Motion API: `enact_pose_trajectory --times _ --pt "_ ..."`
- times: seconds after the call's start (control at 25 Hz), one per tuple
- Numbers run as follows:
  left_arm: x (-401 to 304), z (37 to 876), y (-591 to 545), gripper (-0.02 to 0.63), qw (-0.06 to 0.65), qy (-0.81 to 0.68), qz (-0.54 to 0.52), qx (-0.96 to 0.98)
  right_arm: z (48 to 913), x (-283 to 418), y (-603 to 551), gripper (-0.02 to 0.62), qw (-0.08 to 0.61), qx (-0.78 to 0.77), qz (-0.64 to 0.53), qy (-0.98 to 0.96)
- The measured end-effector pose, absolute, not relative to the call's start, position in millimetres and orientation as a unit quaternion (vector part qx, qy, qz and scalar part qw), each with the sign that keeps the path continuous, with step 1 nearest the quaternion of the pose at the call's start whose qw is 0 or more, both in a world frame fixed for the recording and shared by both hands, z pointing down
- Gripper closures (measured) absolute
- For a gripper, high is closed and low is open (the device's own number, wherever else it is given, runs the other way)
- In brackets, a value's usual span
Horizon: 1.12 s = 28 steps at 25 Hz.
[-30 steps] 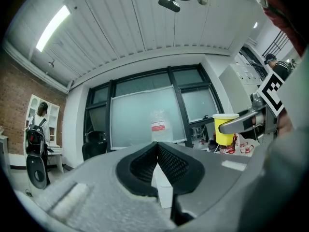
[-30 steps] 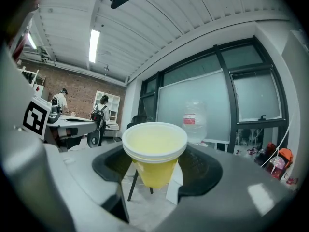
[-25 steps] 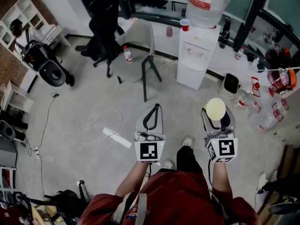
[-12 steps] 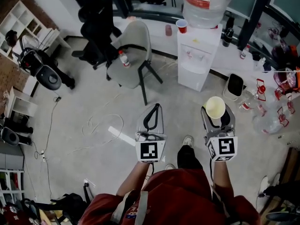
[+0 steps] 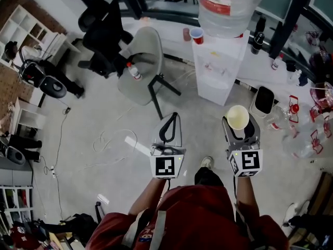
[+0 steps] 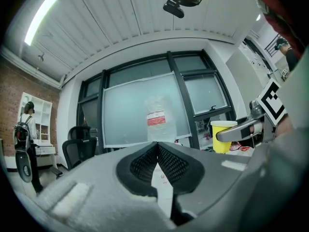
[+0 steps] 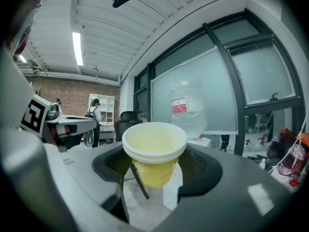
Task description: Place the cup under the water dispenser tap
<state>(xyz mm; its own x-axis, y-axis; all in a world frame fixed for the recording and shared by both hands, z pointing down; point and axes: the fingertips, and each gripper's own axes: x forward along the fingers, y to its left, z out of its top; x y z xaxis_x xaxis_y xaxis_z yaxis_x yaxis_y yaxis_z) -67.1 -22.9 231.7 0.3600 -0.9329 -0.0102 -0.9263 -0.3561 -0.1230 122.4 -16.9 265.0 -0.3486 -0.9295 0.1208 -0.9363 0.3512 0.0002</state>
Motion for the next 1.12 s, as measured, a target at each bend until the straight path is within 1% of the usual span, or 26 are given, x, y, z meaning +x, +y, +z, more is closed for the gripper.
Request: enact_pose_trajectory --times 0.2,0.44,0.8,0.92,1.12 --pt "-44 245 -57 0.600 0.040 0.572 -0.038 -0.818 279 141 -50 0.305 0.057 0.554 0.043 -0.829" --pt "-35 267 -88 0.600 0.033 0.581 -0.051 -0.812 304 154 -84 0.305 0.066 0.547 0.064 -0.832" --pt "-39 311 -138 0.600 0.017 0.579 -0.066 -0.812 351 128 -126 0.304 0.103 0.522 0.081 -0.843" --pt "-44 331 -160 0.600 0.023 0.577 -0.069 -0.814 374 116 -142 0.304 0.115 0.518 0.088 -0.843" --pt "-58 376 -191 0.600 -0.003 0.573 -0.076 -0.816 421 101 -170 0.304 0.141 0.519 0.108 -0.836"
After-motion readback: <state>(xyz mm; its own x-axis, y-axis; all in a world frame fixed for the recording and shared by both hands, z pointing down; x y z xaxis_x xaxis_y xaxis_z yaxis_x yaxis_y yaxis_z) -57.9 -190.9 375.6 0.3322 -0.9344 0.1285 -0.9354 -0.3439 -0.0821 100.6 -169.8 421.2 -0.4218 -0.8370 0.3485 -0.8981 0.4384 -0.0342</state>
